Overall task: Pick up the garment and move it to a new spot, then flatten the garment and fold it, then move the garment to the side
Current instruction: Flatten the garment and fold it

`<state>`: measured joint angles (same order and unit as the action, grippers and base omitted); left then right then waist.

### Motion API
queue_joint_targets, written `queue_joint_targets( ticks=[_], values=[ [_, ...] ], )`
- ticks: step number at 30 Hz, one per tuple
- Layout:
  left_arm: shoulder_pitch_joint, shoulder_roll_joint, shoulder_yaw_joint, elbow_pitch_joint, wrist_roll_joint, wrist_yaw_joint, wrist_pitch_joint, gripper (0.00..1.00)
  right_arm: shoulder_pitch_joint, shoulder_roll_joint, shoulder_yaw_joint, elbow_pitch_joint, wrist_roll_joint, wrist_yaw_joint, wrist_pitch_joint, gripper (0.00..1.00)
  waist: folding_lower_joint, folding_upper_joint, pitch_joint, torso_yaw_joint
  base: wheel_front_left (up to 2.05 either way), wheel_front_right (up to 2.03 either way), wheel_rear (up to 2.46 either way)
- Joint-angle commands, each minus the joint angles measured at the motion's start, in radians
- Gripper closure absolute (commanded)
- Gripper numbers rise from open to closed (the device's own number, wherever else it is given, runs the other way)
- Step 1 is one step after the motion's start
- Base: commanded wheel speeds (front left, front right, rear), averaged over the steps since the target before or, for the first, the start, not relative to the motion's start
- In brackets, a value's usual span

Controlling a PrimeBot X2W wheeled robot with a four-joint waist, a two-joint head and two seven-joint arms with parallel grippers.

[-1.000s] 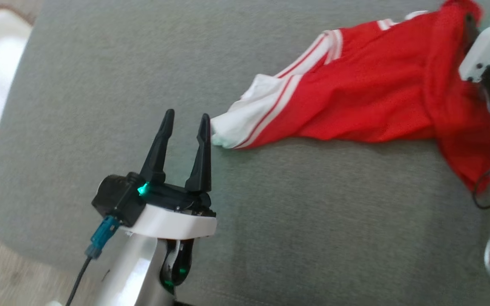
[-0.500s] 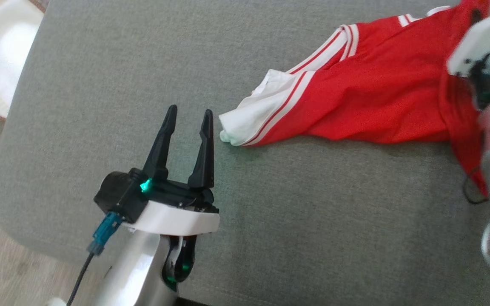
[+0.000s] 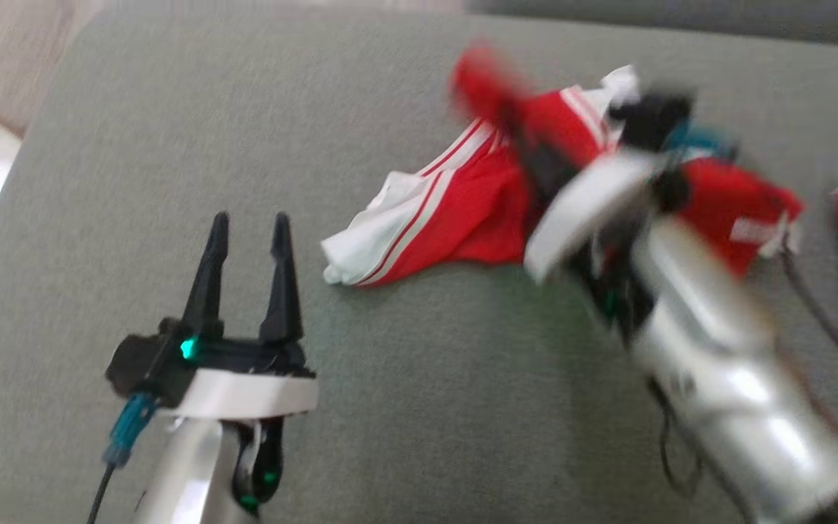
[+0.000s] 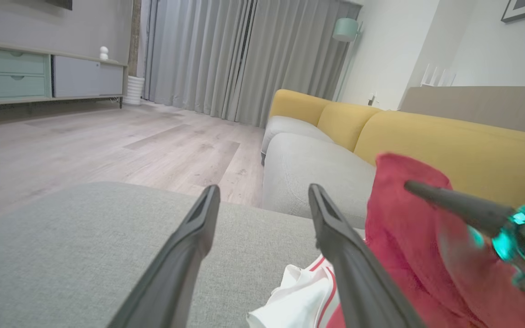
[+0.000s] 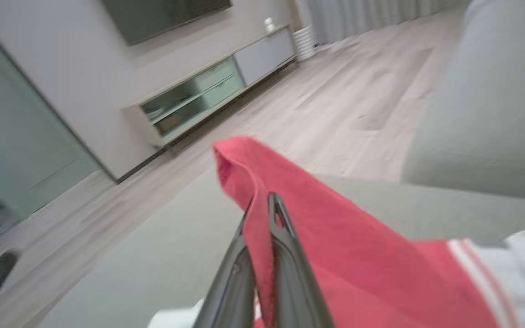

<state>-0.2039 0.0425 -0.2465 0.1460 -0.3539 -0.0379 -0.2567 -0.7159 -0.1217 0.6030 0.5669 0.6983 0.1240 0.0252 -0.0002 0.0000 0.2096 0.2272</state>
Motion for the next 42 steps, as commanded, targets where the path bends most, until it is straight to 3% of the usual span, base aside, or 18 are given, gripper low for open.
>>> queue_joint_targets(
  ticks=[1,8,12,19,20,21,23,29,30,35,42],
  values=[
    [-0.007,0.008,0.046,-0.028,0.012,-0.005,-0.005,0.00,0.019,-0.041,0.032,-0.076,0.042,0.007,0.015,1.00,0.0002,0.0000,-0.081,-0.071,0.00,0.00,0.00],
    [0.054,0.008,0.106,-0.029,0.037,-0.021,-0.005,0.00,0.246,-0.282,0.270,-0.386,0.208,0.007,0.167,1.00,0.0002,0.0000,-0.182,-0.139,0.00,0.00,0.00],
    [0.078,0.008,0.118,-0.029,0.041,-0.025,-0.005,0.00,0.313,-0.385,0.336,-0.462,0.270,0.007,0.258,1.00,0.0002,0.0000,-0.218,-0.163,0.00,0.00,0.00],
    [0.095,0.008,0.123,-0.037,0.037,-0.019,-0.005,0.00,0.344,-0.521,0.430,-0.512,0.222,0.007,0.321,1.00,0.0002,0.0000,-0.236,-0.182,0.00,0.00,0.00],
    [0.095,0.008,0.122,-0.039,0.036,-0.018,-0.005,0.00,0.341,-0.531,0.439,-0.512,0.201,0.007,0.319,0.80,0.0002,0.0000,-0.235,-0.183,0.00,0.00,0.00],
    [0.095,0.008,0.121,-0.040,0.035,-0.018,-0.005,0.00,0.339,-0.538,0.441,-0.508,0.183,0.007,0.312,0.00,0.0002,0.0000,-0.235,-0.185,0.00,0.00,0.00],
    [0.096,0.008,0.119,-0.040,0.035,-0.017,-0.005,0.00,0.340,-0.539,0.435,-0.501,0.172,0.007,0.303,0.00,0.0002,0.0000,-0.235,-0.187,0.00,0.00,0.00],
    [0.100,0.008,0.124,-0.048,0.036,-0.013,-0.005,0.00,0.357,-0.480,0.279,-0.459,0.110,0.007,0.160,0.00,0.0002,0.0000,-0.233,-0.203,0.00,0.00,0.00],
    [0.101,0.008,0.129,-0.051,0.038,-0.013,-0.005,0.00,0.368,-0.433,0.184,-0.443,0.069,0.007,0.079,0.00,0.0002,0.0000,-0.231,-0.209,0.00,0.00,0.00],
    [0.103,0.008,0.133,-0.065,0.046,-0.021,-0.005,0.00,0.421,-0.255,-0.091,-0.388,-0.101,0.007,-0.125,0.00,0.0002,0.0000,-0.224,-0.226,0.00,0.00,0.00],
    [0.112,0.008,0.117,-0.067,0.049,-0.024,-0.005,0.00,0.508,0.014,-0.348,-0.341,-0.367,0.007,-0.243,0.00,0.0002,0.0000,-0.211,-0.236,0.00,0.00,0.00]
  ],
)
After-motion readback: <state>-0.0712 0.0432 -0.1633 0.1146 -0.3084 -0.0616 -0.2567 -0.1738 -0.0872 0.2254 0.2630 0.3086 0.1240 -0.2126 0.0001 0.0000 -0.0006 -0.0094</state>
